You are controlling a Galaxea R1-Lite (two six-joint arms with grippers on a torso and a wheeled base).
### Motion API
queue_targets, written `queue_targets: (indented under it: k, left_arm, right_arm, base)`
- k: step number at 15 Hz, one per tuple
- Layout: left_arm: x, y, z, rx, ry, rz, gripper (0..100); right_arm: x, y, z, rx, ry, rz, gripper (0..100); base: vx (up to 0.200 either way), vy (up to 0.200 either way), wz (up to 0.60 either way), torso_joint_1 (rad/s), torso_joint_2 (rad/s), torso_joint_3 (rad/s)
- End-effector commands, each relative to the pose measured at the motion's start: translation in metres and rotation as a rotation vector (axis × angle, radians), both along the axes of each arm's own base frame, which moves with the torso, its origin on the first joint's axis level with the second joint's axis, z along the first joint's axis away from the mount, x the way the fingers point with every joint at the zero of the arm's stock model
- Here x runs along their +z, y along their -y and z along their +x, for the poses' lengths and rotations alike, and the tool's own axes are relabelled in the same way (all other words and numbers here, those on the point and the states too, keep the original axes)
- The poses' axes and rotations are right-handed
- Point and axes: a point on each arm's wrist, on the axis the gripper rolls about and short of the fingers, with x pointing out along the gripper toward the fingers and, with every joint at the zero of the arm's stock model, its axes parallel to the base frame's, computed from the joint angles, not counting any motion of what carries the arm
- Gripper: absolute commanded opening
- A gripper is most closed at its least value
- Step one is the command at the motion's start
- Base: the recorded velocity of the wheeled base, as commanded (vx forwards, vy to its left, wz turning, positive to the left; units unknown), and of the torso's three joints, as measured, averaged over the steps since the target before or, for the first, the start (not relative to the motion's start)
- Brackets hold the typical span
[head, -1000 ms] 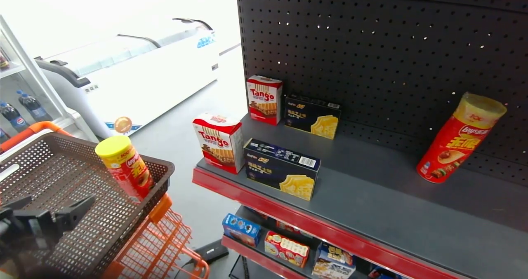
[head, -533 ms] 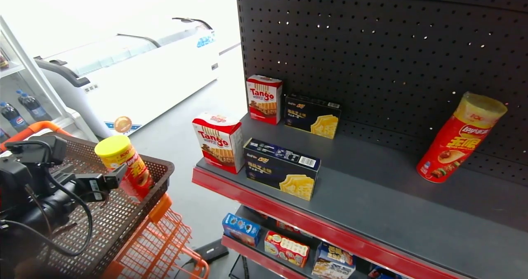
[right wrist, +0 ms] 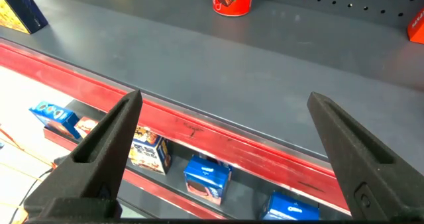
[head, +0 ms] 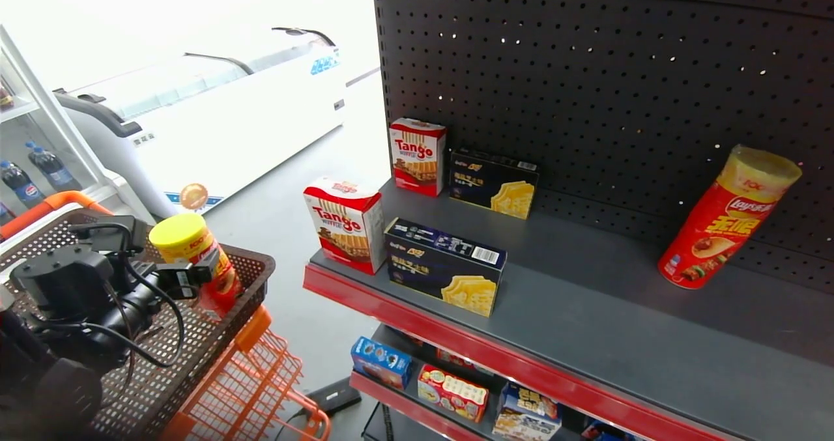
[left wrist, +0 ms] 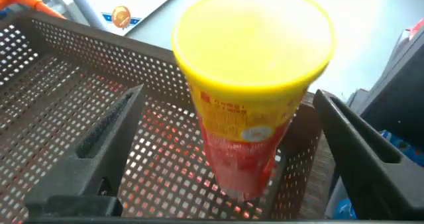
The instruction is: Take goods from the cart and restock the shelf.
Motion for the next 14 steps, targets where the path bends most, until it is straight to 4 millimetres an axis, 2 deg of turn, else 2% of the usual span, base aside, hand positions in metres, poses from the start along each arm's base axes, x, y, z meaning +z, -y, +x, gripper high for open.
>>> queue_targets:
  k: [1, 9, 10, 13, 14]
  left_arm:
    - [-0.024, -0.004, 0.019, -0.009, -0.038, -0.008, 100]
    - [-0.033, -0.009, 0.061, -0.047, 0.03, 0.003, 100]
    - [-0.032, -0.009, 0.065, -0.056, 0.045, 0.001, 0]
    - [-0.029, -0.006, 0.07, -0.072, 0.049, 0.008, 0]
    - [-0.017, -0.003, 0.068, -0.088, 0.077, 0.038, 0]
  right_arm:
    - [0.0, 0.0, 0.0, 0.001, -0.001, 0.0, 100]
    - [0.0, 0.0, 0.0, 0.001, -0.001, 0.0, 100]
    - [0.0, 0.0, 0.0, 0.001, -0.001, 0.0, 100]
    - [0.0, 0.0, 0.0, 0.001, -0.001, 0.0, 100]
    - [0.0, 0.0, 0.0, 0.001, -0.001, 0.0, 100]
  base:
    - [0.0, 0.0, 0.0, 0.0, 0.0, 0.0]
    - [0.0, 0.0, 0.0, 0.0, 0.0, 0.0]
    - [0.0, 0.0, 0.0, 0.0, 0.0, 0.0]
    - [0.0, 0.0, 0.0, 0.0, 0.0, 0.0]
    - [0.0, 0.0, 0.0, 0.0, 0.0, 0.0]
